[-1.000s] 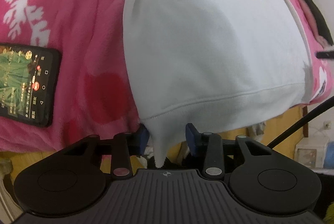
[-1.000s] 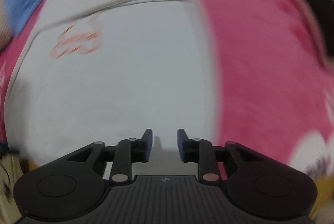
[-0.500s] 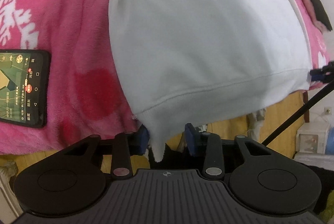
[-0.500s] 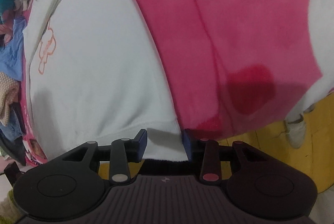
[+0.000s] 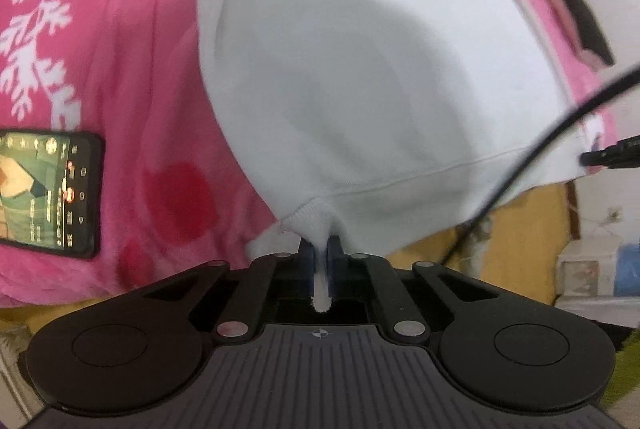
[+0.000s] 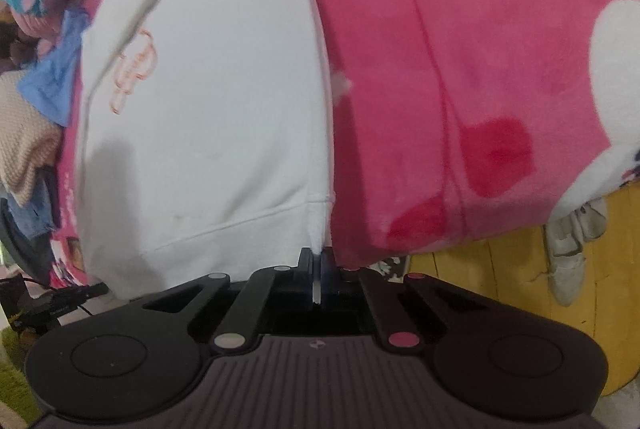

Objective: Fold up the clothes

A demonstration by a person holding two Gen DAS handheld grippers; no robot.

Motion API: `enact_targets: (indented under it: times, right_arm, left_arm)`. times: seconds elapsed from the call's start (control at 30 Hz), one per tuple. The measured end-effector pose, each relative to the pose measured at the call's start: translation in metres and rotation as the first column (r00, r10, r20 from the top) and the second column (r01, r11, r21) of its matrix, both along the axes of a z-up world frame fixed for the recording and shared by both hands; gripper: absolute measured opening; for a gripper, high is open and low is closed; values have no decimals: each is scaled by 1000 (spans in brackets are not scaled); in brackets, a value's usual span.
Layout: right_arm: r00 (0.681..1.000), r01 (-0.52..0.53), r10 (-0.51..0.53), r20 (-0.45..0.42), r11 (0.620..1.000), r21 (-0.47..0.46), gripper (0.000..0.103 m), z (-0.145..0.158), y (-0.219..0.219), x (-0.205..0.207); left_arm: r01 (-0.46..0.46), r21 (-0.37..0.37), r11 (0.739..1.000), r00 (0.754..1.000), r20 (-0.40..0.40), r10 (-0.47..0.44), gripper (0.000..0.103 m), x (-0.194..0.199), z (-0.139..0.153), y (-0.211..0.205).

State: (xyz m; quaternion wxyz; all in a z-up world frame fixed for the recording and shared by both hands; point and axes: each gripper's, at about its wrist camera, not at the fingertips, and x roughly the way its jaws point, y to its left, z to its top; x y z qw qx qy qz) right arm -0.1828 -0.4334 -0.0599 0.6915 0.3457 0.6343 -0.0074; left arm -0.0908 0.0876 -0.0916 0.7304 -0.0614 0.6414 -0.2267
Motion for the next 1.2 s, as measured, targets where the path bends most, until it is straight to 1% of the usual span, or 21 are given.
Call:
enact_targets:
  times: [0.1,0.2,0.33,0.43,0.57,0.67,0.83,0.93,1.03,1.2]
  right_arm:
    - [999,33,-32,42,999,-7,2,23,-1,7]
    - [994,65,-64,85,998,-12,2,46,-2,14]
    - [984,110,-106,142,994,-17,2,76,-2,25]
    - [971,142,-133,200,989,-34,2,94,0,50]
    - [949,167,-144,279,984,-60,2,120,3,85]
    - [931,185,-154,330,981,-65,2,132,0,113]
    - [910,190,-155,384,980,-55,2,130,-15,166]
    - [901,176,-144,409,984,-41,2,120,-29,205]
    - [901,154,-127,416,988,-33,2,101,-45,246]
    - [909,140,-123,397,990,-13,2,58,-71,306]
  left_arm:
    - [-15,-36,999,1000,27,16,4,4,18,-1]
    - [-35,-56,998,997,61,38,4,10,33,-1]
    - [-73,-84,994,990,118,82,4,24,54,-6]
    - [-105,-97,990,979,164,120,4,40,68,-7]
    - [-142,-104,984,957,240,163,4,70,86,-1]
    - [-150,-95,984,942,290,172,4,96,93,-2]
    - [-163,-64,985,924,340,175,4,135,96,-2]
    - [-203,-48,978,909,363,207,4,164,87,-7]
    - [-257,-46,965,890,379,255,4,195,76,-14]
    - [-314,-41,948,865,398,304,4,246,54,-32]
